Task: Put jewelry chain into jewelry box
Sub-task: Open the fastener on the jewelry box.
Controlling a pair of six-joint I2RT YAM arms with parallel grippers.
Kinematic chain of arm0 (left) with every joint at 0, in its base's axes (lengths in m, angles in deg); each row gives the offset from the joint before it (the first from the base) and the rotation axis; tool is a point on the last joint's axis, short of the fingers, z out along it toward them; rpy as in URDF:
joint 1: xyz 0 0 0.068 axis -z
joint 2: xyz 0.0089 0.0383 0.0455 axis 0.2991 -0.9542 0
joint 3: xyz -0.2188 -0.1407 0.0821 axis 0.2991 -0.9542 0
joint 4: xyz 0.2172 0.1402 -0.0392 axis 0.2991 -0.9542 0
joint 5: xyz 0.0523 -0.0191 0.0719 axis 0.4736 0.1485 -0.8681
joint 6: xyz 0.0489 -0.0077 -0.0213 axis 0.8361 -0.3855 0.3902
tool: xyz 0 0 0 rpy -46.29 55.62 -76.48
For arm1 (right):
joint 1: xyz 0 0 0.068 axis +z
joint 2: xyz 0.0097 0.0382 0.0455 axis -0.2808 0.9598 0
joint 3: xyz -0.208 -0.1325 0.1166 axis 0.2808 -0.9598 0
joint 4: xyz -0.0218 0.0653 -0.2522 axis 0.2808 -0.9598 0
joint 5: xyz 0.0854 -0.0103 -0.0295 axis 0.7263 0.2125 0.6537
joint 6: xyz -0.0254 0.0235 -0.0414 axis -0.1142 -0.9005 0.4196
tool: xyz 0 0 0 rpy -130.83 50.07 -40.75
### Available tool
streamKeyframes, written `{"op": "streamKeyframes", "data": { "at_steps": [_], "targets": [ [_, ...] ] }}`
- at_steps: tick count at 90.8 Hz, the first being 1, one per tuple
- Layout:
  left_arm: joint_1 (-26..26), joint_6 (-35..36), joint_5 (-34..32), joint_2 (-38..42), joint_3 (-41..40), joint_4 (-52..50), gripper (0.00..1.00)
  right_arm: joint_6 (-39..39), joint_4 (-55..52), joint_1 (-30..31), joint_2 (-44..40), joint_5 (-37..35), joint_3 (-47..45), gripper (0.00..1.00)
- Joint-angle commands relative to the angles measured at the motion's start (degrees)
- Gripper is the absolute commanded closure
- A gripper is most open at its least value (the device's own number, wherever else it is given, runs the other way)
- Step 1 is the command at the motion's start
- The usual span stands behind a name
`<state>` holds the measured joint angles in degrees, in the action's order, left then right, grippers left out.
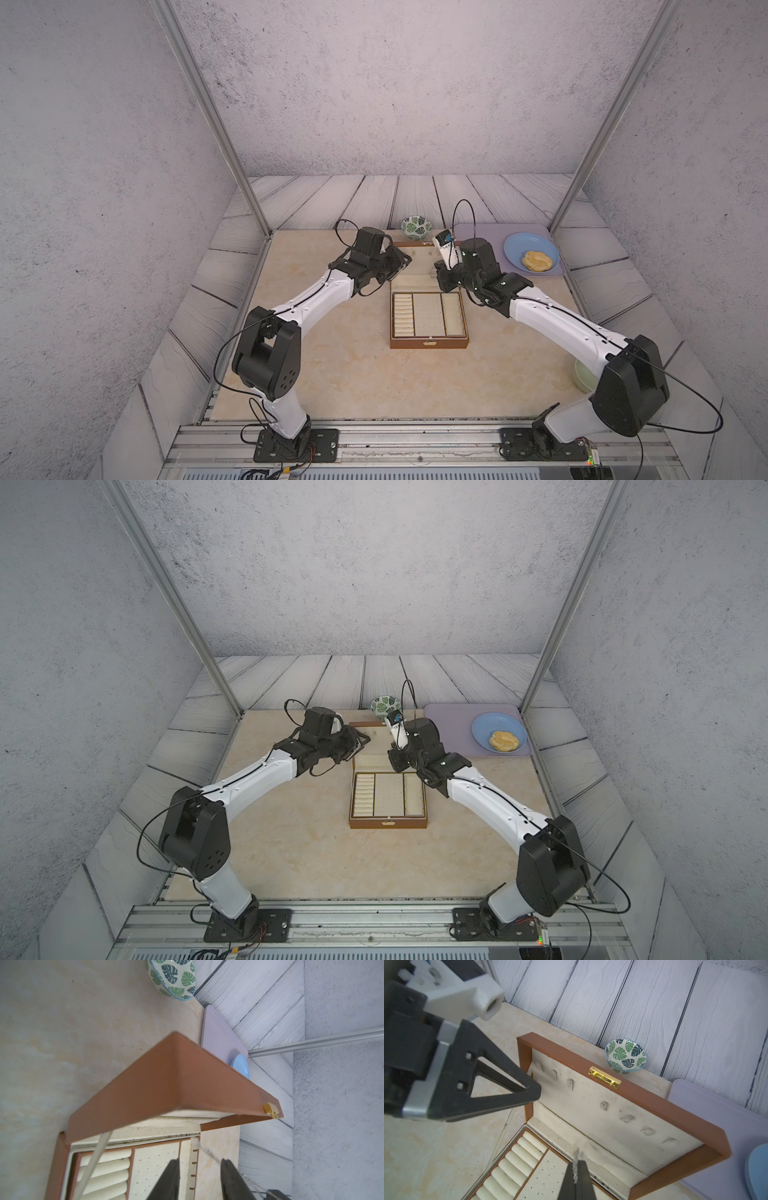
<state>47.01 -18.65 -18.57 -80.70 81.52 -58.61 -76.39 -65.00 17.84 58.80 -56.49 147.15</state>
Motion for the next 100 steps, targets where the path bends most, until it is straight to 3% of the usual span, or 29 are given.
{"op": "streamKeyframes", "data": {
  "at_steps": [1, 16, 67, 100],
  "targets": [
    [1.0, -10.0, -3.1, 0.1, -0.6, 4.8, 0.61, 0.4, 1.6, -0.2, -2.3, -0.6, -1.0, 1.00],
    [2.0, -15.1, -4.0, -1.9, -0.6, 7.6, 0.58, 0.1, 2.6, -0.3, -3.7, -0.4, -2.6, 1.00],
    [5.6, -20.1, -16.6, -2.7, -2.6, 13.0, 0.53, -0.7, 4.6, -0.3, -9.5, -0.8, -7.3, 1.00],
    [5.6, -24.0, -19.7, -4.2, -4.2, 15.4, 0.53, -0.7, 5.1, -0.3, -10.0, -0.8, -7.8, 1.00]
  ]
}}
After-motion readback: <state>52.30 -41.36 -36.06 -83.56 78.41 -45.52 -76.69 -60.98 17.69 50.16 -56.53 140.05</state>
